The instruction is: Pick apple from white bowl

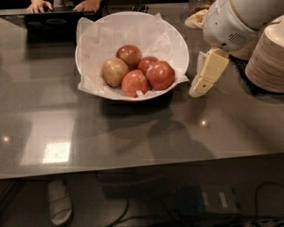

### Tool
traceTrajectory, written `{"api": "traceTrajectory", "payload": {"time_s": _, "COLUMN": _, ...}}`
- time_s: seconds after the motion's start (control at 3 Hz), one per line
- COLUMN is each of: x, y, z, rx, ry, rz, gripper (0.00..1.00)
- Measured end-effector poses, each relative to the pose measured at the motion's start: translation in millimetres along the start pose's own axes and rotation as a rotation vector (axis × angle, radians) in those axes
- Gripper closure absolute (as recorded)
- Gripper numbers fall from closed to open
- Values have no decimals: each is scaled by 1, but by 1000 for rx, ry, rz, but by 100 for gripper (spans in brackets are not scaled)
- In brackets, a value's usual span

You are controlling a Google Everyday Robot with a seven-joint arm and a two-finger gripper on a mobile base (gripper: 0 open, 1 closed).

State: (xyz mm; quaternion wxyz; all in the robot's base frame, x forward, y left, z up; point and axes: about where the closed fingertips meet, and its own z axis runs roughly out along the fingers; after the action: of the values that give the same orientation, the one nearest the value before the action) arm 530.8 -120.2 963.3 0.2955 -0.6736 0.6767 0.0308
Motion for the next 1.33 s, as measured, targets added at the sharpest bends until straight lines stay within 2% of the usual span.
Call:
{"api": "traceTrajectory", "payload": {"time_s": 0.33, "x": -4, "y": -10, "z": 10, "rx": -5, "ry": -50, "rz": 9, "gripper": 12}}
{"api": "traceTrajectory", "payload": {"time_s": 1.0, "x": -4, "y": -29, "z": 26, "rx": -34, "ry": -153, "rz": 51, "gripper": 16}}
{"api": "traceTrajectory", "payload": {"time_s": 1.33, "x": -1, "y": -33, "z": 32, "rx": -68, "ry": -204, "rz": 97, "gripper": 28}}
